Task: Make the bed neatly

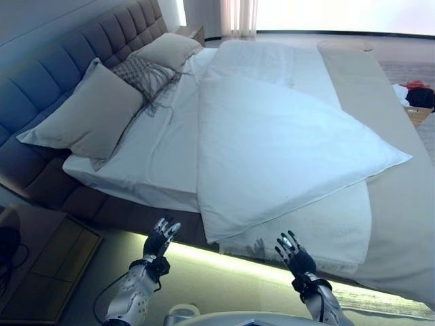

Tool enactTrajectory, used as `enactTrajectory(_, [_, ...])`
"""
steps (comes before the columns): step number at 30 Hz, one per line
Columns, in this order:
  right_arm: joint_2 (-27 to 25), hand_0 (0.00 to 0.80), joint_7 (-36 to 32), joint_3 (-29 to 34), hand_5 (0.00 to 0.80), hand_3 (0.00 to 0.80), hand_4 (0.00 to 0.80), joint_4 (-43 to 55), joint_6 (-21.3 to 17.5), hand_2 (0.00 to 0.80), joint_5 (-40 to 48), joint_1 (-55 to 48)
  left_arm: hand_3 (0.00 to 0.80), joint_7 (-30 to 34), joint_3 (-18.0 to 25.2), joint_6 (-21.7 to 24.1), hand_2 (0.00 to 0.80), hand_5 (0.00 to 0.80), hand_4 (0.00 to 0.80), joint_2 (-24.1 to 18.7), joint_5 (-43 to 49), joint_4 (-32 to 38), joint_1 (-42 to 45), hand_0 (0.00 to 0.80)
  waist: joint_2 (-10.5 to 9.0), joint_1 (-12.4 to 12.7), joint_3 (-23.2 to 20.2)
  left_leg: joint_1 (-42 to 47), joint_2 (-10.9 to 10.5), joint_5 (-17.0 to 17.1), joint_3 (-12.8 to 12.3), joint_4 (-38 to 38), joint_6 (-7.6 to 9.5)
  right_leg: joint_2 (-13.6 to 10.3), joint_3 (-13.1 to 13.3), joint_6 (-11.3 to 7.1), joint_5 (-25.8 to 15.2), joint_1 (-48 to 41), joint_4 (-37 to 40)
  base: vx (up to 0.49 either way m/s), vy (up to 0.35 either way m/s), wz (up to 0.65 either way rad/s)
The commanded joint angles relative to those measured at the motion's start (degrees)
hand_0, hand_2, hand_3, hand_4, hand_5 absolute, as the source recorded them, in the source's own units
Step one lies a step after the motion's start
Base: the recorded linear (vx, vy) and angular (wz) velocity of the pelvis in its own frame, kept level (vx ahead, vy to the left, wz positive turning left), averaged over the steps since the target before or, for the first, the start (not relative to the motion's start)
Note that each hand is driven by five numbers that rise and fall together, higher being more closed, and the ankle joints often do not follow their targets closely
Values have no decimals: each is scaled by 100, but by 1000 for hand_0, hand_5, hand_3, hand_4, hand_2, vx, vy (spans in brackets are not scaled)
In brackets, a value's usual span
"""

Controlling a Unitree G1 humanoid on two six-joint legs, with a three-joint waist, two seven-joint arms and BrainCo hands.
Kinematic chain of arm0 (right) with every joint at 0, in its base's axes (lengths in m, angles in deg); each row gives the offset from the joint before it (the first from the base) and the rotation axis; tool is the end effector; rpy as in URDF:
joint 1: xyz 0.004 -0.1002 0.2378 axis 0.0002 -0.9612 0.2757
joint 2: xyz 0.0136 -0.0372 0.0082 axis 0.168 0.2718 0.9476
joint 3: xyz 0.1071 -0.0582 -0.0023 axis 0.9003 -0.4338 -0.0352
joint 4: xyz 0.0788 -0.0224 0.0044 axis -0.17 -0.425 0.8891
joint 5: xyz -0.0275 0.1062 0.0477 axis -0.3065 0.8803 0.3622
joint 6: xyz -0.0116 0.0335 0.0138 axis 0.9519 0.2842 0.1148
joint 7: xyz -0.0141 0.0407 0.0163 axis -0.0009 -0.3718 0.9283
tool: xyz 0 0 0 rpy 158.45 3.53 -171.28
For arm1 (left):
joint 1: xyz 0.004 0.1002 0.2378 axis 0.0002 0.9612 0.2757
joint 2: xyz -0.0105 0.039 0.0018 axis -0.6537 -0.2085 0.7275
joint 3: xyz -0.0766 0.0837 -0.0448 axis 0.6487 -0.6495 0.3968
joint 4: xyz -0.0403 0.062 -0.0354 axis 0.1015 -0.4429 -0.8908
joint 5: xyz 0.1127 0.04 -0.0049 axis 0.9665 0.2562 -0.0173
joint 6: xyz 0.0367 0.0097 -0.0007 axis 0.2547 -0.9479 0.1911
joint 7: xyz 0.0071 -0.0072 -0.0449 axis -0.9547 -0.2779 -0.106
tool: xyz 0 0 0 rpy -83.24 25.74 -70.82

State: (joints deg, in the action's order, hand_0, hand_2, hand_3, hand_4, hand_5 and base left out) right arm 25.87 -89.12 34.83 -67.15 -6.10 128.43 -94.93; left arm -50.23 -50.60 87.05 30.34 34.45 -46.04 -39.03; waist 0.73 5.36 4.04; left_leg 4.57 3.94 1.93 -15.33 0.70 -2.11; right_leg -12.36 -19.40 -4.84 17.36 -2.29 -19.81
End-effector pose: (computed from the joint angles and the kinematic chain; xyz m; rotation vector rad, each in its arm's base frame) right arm 0.1155 -0.2037 -0.0928 0.5831 0.5310 -0.1331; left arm 0.1513 0.1964 -0.0683 -0.3809 0.4701 0.0157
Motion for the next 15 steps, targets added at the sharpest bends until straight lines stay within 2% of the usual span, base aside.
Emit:
enactTrajectory(1, [212, 0, 19, 147, 0, 0, 0, 329, -360, 0, 228, 333, 0, -87, 385, 135, 0, 0, 0, -365, 20, 753, -151, 0, -337, -53, 49, 225, 32, -443, 211, 76, 126, -153, -54, -450, -2122, -411, 1976, -34, -6, 5])
enactTrajectory(5, [251, 0, 251, 252, 0, 0, 0, 102, -453, 0, 500, 616, 0, -76, 314, 165, 0, 0, 0, -319, -30, 685, -380, 0, -281, -23, 36, 243, 109, -206, 129, -325, -20, 32, -164, -442, -2250, -467, 2337, -82, -3, 6])
enactTrajectory(9, [270, 0, 193, 297, 0, 0, 0, 65, -404, 0, 240, 605, 0, 117, 301, 174, 0, 0, 0, -257, 9, 636, -448, 0, -247, -35, 2, 162, 148, -218, 104, -227, -53, 14, -172, -416, -2196, -413, 2255, -13, 3, 1])
enactTrajectory(12, [197, 0, 324, 283, 0, 0, 0, 129, -400, 0, 272, 510, 0, 187, 201, 177, 0, 0, 0, -254, -30, 579, -470, 0, -211, -26, 20, 28, 169, -212, 131, -57, -95, 18, -274, -362, -2156, -344, 2164, -46, 10, 6])
enactTrajectory(15, [123, 0, 260, 262, 0, 0, 0, 55, -360, 0, 209, 552, 0, 294, 150, 273, 0, 0, 0, -177, -115, 484, -490, 0, -194, -24, 37, 34, 125, -248, 167, -25, -64, 84, -306, -309, -2135, -363, 2200, -27, -17, 2])
